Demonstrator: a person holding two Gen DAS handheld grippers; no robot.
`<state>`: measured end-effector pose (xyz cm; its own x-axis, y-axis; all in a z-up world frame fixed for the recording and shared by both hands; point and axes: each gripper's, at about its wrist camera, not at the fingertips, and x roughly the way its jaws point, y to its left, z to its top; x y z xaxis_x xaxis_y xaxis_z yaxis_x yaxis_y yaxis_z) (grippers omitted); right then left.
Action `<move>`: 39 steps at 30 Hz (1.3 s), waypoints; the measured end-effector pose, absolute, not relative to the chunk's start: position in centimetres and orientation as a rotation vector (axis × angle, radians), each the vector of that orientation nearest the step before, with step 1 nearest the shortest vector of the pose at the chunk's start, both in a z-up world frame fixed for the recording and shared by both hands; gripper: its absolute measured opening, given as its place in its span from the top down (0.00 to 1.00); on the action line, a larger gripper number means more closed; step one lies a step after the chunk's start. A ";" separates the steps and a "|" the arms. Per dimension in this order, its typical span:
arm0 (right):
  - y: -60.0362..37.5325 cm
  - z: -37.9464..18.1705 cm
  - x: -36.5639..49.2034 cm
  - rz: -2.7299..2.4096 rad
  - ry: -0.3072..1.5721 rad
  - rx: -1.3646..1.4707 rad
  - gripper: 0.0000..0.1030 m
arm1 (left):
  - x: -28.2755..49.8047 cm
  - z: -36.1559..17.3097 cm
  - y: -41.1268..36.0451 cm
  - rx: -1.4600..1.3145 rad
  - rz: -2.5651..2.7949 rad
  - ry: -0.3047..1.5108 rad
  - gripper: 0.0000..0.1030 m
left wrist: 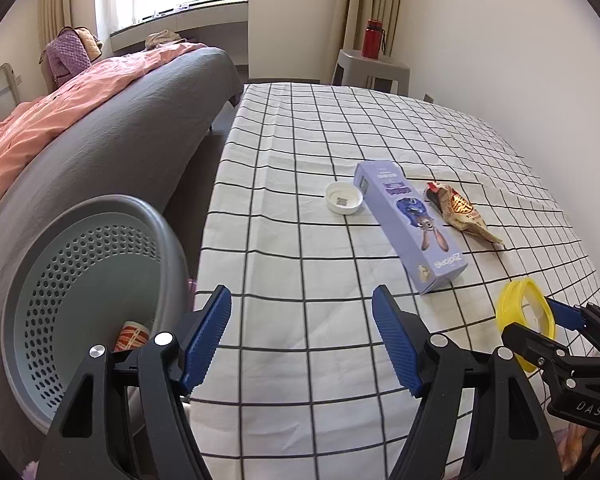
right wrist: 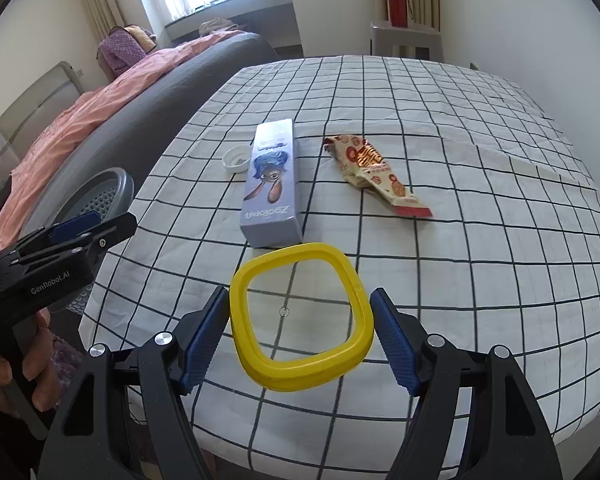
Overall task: Collect trash
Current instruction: 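Grasp the lavender Zootopia box with the left tool while the right tool holds the lid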
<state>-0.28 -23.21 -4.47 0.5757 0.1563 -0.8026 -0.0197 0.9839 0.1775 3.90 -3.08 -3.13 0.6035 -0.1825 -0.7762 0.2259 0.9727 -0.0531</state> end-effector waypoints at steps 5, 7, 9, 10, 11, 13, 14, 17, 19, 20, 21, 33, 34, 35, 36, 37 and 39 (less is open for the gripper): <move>-25.6 -3.2 0.5 0.072 0.920 0.150 0.32 | 5.8 -3.4 -6.4 0.052 -0.273 0.926 0.32; -26.5 -2.8 0.9 0.072 0.912 0.151 0.32 | 6.7 -3.7 -7.7 0.037 -0.304 0.953 0.32; -27.4 -2.5 1.3 0.076 0.904 0.158 0.32 | 7.6 -4.0 -9.0 0.023 -0.326 0.980 0.32; -27.8 -2.3 1.3 0.073 0.900 0.159 0.32 | 8.1 -4.1 -9.6 0.024 -0.329 0.990 0.32; -28.2 -2.2 1.4 0.071 0.898 0.164 0.32 | 8.5 -4.2 -10.1 0.027 -0.329 0.997 0.32; -29.0 -2.1 1.5 0.070 0.890 0.182 0.32 | 9.4 -4.3 -11.0 0.032 -0.326 1.009 0.32; -29.4 -2.0 1.4 0.068 0.886 0.192 0.32 | 9.8 -4.4 -11.6 0.033 -0.328 1.016 0.32; -30.3 -1.5 1.1 0.066 0.860 0.221 0.32 | 11.0 -4.4 -12.7 0.048 -0.331 1.026 0.32; -30.8 -1.0 0.9 0.064 0.844 0.224 0.32 | 11.7 -4.4 -13.3 0.059 -0.334 1.028 0.32; -31.1 -0.8 0.8 0.060 0.836 0.226 0.32 | 12.0 -4.4 -13.6 0.066 -0.331 1.031 0.32; -31.4 -0.6 0.7 0.055 0.830 0.230 0.32 | 12.3 -4.5 -13.8 0.070 -0.326 1.035 0.32; -32.5 -0.1 0.6 0.051 0.818 0.271 0.32 | 14.6 -7.2 -16.3 0.115 -0.276 1.133 0.32; -32.6 -0.1 0.5 0.052 0.818 0.273 0.32 | 14.7 -7.4 -16.4 0.123 -0.270 1.134 0.32; -32.5 -0.1 0.5 0.053 0.819 0.275 0.32 | 14.7 -7.5 -16.5 0.128 -0.267 1.137 0.32; -32.6 -0.2 0.6 0.054 0.820 0.276 0.32 | 14.6 -7.7 -16.6 0.133 -0.264 1.140 0.33; -32.6 -0.2 0.6 0.055 0.821 0.276 0.32 | 14.6 -7.9 -16.7 0.133 -0.265 1.142 0.37; -32.6 -0.3 0.6 0.055 0.823 0.274 0.32 | 14.4 -8.1 -16.6 0.141 -0.259 1.131 0.45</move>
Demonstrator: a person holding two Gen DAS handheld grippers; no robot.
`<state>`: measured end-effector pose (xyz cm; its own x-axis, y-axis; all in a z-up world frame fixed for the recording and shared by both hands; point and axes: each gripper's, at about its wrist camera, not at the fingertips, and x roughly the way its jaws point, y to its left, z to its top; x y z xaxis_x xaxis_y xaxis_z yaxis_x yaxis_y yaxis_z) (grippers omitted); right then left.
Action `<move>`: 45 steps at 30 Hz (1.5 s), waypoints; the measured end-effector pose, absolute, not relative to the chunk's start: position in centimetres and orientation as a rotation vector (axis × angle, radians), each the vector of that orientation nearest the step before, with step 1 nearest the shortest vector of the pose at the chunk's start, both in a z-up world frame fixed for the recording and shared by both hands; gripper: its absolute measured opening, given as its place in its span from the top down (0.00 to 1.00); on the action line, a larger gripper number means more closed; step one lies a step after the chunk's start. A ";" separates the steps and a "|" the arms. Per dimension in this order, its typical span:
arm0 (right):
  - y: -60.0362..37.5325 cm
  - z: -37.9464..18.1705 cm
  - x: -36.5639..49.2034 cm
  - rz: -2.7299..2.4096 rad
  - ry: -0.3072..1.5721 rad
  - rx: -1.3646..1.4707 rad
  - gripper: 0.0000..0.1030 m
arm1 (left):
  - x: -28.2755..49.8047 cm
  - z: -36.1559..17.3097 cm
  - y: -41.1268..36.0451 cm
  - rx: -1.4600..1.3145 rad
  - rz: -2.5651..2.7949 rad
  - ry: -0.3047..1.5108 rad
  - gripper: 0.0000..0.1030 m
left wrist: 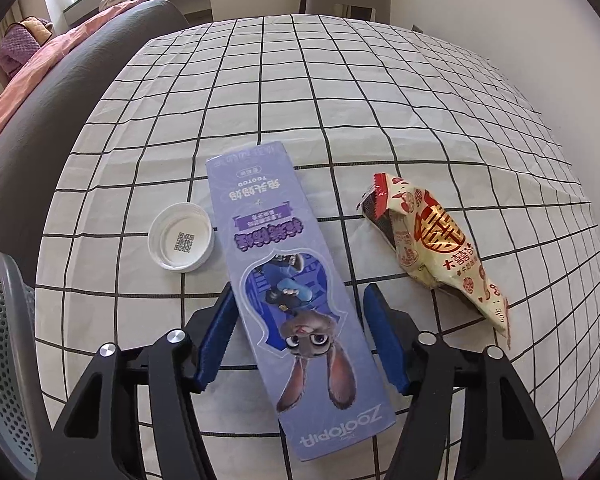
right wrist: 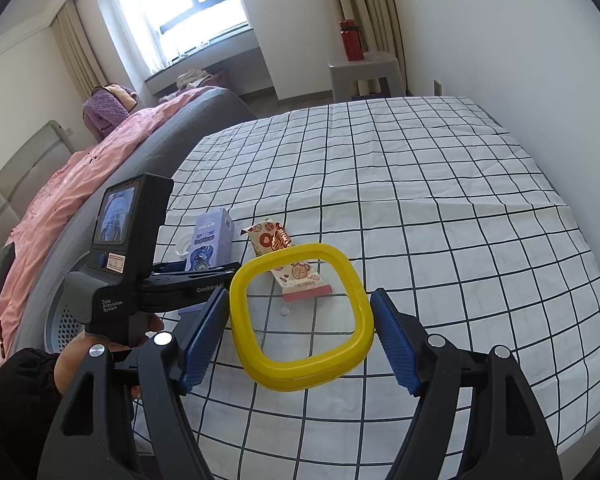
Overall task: Collect trash
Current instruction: 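Grasp the lavender Zootopia box with the left tool while the right tool holds the lid, then carry the box and lid over the wastebasket with both tools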
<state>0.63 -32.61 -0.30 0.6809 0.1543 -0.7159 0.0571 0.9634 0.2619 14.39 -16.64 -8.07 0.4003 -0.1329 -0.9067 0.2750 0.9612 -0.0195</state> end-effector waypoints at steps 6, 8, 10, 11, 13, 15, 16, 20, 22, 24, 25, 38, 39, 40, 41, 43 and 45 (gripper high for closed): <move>-32.4 -0.5 0.7 0.049 0.826 0.261 0.32 | 13.4 -7.7 -16.1 0.126 -0.298 1.105 0.58; -32.3 -0.7 0.7 0.049 0.828 0.256 0.32 | 12.7 -7.4 -15.8 0.127 -0.307 1.088 0.59; -32.1 -0.9 0.8 0.046 0.831 0.249 0.32 | 11.8 -6.9 -15.4 0.131 -0.317 1.066 0.59; -32.0 -1.0 0.8 0.044 0.834 0.246 0.32 | 11.3 -6.5 -15.2 0.130 -0.321 1.053 0.59; -31.8 -1.2 0.9 0.040 0.839 0.241 0.32 | 10.2 -5.6 -14.6 0.126 -0.333 1.018 0.59; -31.4 -1.3 0.9 0.039 0.841 0.239 0.32 | 9.1 -4.4 -13.8 0.128 -0.335 0.975 0.59; -31.2 -1.3 0.8 0.040 0.840 0.238 0.32 | 8.5 -3.9 -13.2 0.127 -0.334 0.956 0.59; -29.8 -0.8 0.7 0.054 0.823 0.230 0.32 | 6.7 -1.6 -10.2 0.114 -0.324 0.894 0.59; -28.7 -0.3 0.7 0.063 0.813 0.221 0.32 | 5.9 -0.5 -8.5 0.109 -0.312 0.864 0.59; -27.5 0.2 0.7 0.078 0.803 0.211 0.32 | 5.1 0.3 -6.7 0.102 -0.295 0.840 0.59; -26.7 0.4 0.8 0.085 0.797 0.201 0.32 | 4.8 0.6 -5.7 0.099 -0.286 0.831 0.58; -14.4 1.4 3.8 0.262 0.783 0.156 0.32 | 3.2 1.6 8.0 0.029 -0.106 0.781 0.58; -13.3 1.3 4.1 0.276 0.785 0.147 0.32 | 3.3 1.4 8.9 0.027 -0.089 0.782 0.58; -12.3 1.3 4.4 0.288 0.786 0.139 0.32 | 3.5 1.3 9.8 0.021 -0.075 0.785 0.58; -11.3 1.2 4.7 0.300 0.787 0.134 0.32 | 3.7 1.1 10.7 0.011 -0.062 0.788 0.58; -9.5 1.1 5.3 0.326 0.790 0.126 0.32 | 4.1 0.8 12.3 -0.012 -0.040 0.795 0.58; -7.8 1.0 5.9 0.351 0.794 0.116 0.32 | 4.3 0.6 13.7 -0.029 -0.015 0.797 0.58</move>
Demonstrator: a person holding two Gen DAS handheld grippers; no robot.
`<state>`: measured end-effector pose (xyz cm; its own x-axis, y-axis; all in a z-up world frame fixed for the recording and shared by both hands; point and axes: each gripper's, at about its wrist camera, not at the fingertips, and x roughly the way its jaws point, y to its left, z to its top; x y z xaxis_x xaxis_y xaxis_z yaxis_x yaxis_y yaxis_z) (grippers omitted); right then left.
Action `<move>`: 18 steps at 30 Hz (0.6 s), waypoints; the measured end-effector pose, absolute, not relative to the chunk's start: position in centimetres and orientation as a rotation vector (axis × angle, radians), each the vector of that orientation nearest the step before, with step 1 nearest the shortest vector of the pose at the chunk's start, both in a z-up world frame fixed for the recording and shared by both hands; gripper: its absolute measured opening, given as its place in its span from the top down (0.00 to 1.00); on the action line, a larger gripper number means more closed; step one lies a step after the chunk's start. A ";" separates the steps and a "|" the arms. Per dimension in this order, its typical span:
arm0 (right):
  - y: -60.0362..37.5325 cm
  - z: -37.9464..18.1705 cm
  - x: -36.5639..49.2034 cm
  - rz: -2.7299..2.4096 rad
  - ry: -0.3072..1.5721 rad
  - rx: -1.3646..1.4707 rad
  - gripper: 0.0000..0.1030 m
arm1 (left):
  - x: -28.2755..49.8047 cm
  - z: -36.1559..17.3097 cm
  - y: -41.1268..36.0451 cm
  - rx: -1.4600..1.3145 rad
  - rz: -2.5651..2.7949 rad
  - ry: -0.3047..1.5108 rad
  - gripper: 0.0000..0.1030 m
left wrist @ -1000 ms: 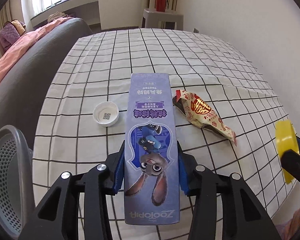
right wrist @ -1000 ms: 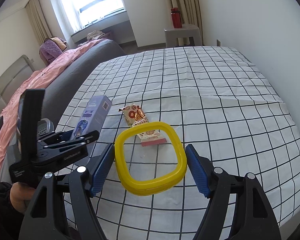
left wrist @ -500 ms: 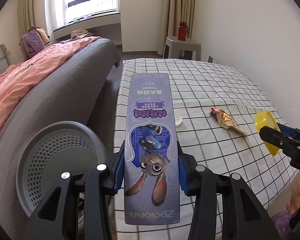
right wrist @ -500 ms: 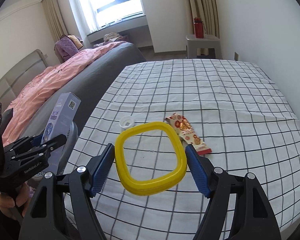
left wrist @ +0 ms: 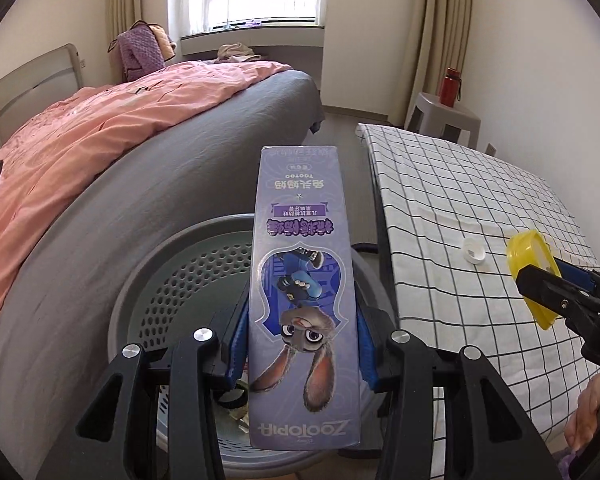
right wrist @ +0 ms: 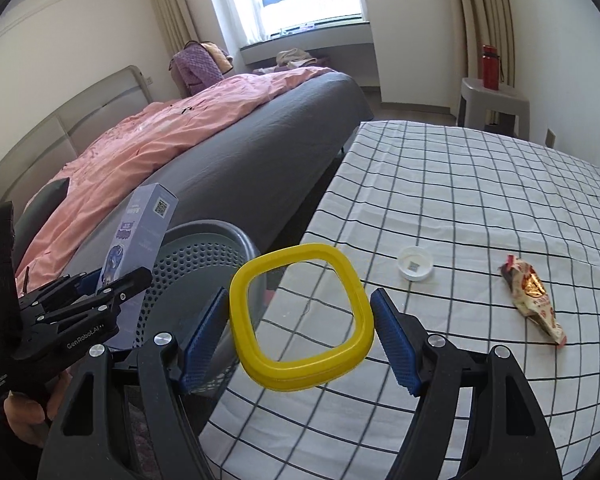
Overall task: Collect trash
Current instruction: 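Carry the box and lid over the wastebasket with both tools, then open both tools to drop the box and lid into the wastebasket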
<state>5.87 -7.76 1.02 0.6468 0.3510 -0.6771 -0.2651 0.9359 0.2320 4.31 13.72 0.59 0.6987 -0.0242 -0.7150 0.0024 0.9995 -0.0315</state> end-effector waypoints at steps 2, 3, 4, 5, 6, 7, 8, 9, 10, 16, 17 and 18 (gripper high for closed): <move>-6.2 1.0 6.4 0.376 0.796 0.106 0.32 | 4.6 0.3 14.7 -0.041 0.007 0.802 0.58; -5.4 0.9 6.6 0.387 0.797 0.100 0.32 | 4.7 0.1 15.2 -0.046 0.015 0.807 0.58; -4.7 0.8 6.9 0.399 0.798 0.092 0.32 | 4.8 -0.2 15.6 -0.050 0.023 0.813 0.58; -4.1 0.7 6.9 0.409 0.798 0.085 0.31 | 4.8 -0.4 16.1 -0.057 0.028 0.819 0.58; -3.4 0.6 7.1 0.420 0.799 0.076 0.31 | 4.8 -0.7 16.5 -0.062 0.034 0.824 0.58; -2.7 0.5 7.3 0.430 0.800 0.067 0.31 | 4.6 -0.9 17.0 -0.065 0.041 0.828 0.58; -2.1 0.4 7.4 0.439 0.801 0.059 0.31 | 4.6 -1.1 17.4 -0.068 0.048 0.832 0.58; -1.5 0.2 7.5 0.449 0.804 0.051 0.31 | 4.6 -1.3 17.7 -0.070 0.057 0.834 0.58; -0.9 0.0 7.6 0.459 0.808 0.044 0.31 | 4.6 -1.5 18.0 -0.072 0.067 0.836 0.58; 1.7 -1.6 8.4 0.499 0.842 0.012 0.31 | 4.7 -3.0 19.5 -0.063 0.110 0.862 0.58; 2.0 -1.8 8.5 0.504 0.846 0.007 0.31 | 4.7 -3.2 19.6 -0.059 0.115 0.863 0.58; 2.3 -2.0 8.7 0.507 0.850 0.002 0.31 | 4.7 -3.3 19.7 -0.055 0.117 0.864 0.58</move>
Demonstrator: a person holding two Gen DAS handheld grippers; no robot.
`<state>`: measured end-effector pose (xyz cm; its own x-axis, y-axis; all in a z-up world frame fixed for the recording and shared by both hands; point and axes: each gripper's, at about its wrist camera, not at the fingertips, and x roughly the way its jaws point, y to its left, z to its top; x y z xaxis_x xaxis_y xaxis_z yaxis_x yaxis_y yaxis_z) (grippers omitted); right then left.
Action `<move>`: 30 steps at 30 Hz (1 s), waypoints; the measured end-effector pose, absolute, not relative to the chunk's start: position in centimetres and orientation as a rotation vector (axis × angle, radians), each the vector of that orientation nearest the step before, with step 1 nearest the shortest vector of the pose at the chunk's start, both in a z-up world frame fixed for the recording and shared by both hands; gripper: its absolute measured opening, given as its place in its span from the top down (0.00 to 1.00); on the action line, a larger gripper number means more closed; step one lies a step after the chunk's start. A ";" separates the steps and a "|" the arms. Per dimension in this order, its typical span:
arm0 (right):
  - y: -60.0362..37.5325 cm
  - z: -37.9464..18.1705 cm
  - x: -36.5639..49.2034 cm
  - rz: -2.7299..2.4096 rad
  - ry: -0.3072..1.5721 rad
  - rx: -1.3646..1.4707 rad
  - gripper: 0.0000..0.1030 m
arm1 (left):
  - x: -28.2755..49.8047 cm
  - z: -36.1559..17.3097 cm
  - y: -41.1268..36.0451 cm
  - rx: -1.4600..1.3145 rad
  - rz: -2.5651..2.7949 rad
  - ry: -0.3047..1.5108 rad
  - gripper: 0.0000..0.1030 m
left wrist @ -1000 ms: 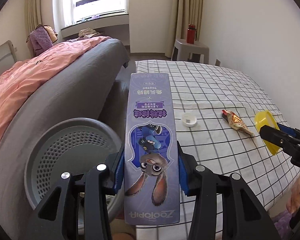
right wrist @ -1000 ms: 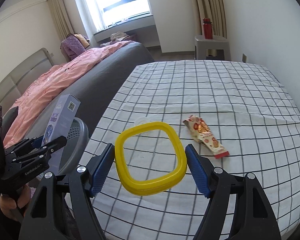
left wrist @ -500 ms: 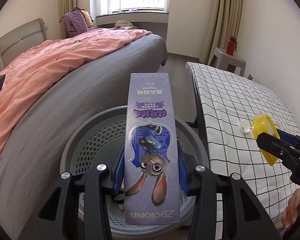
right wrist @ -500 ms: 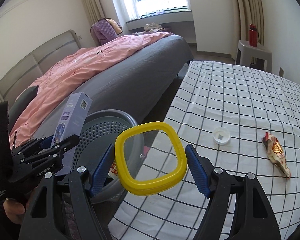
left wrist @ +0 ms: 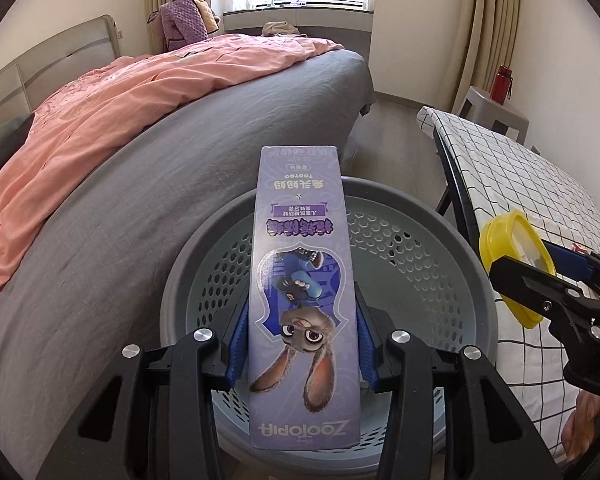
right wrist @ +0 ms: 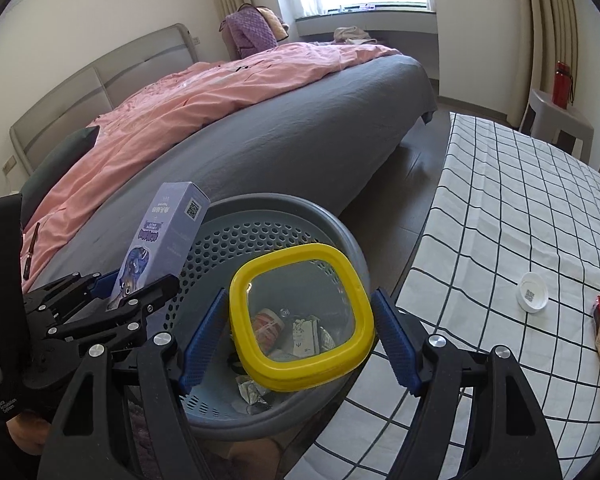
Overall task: Collect trash
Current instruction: 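Open both tools to drop the box and lid into the wastebasket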
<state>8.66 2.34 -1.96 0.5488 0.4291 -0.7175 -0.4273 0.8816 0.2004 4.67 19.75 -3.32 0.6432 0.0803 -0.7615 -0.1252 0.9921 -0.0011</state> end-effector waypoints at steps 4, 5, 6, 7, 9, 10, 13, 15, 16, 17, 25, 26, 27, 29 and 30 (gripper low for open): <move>3.1 -2.7 9.2 0.520 0.867 -0.001 0.31 | 4.6 -3.8 20.4 -0.058 0.120 0.878 0.58; 3.2 -2.9 9.4 0.521 0.871 -0.002 0.31 | 4.6 -3.9 20.6 -0.062 0.121 0.881 0.58; 3.5 -3.1 9.5 0.523 0.874 -0.002 0.31 | 4.6 -4.0 20.8 -0.066 0.122 0.884 0.58; 3.6 -3.2 9.6 0.524 0.878 -0.002 0.31 | 4.6 -4.1 20.9 -0.069 0.125 0.886 0.58; 3.9 -3.5 9.7 0.529 0.885 -0.003 0.31 | 4.7 -4.2 21.2 -0.076 0.126 0.888 0.58; 4.0 -3.7 9.8 0.531 0.887 -0.004 0.31 | 4.7 -4.2 21.3 -0.079 0.127 0.888 0.58; 4.4 -3.9 9.9 0.538 0.890 -0.008 0.30 | 4.7 -4.4 21.4 -0.087 0.127 0.892 0.58; 4.5 -3.8 10.0 0.542 0.887 -0.010 0.29 | 4.7 -4.4 21.5 -0.089 0.132 0.894 0.58; 4.7 -3.7 10.1 0.541 0.884 -0.011 0.29 | 4.8 -4.4 21.6 -0.089 0.136 0.893 0.58; 4.7 -3.6 10.1 0.542 0.881 -0.011 0.28 | 4.7 -4.3 21.7 -0.089 0.144 0.890 0.58; 4.4 -3.3 10.0 0.532 0.871 -0.008 0.20 | 4.6 -4.2 22.3 -0.099 0.173 0.880 0.45; 4.3 -3.4 9.9 0.530 0.871 -0.006 0.20 | 4.6 -4.2 22.4 -0.100 0.177 0.879 0.44; 4.3 -3.4 9.9 0.529 0.872 -0.004 0.20 | 4.5 -4.1 22.4 -0.102 0.179 0.877 0.42; 4.2 -3.4 9.8 0.526 0.873 -0.002 0.20 | 4.4 -4.1 22.5 -0.105 0.184 0.874 0.42; 4.2 -3.4 9.7 0.525 0.872 -0.002 0.20 | 4.4 -4.1 22.5 -0.105 0.186 0.874 0.42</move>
<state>9.75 4.18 -3.40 0.5254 0.4380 -0.7295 -0.4396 0.8737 0.2080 4.42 22.54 -4.12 0.6273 0.1189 -0.7696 -0.2043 0.9788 -0.0154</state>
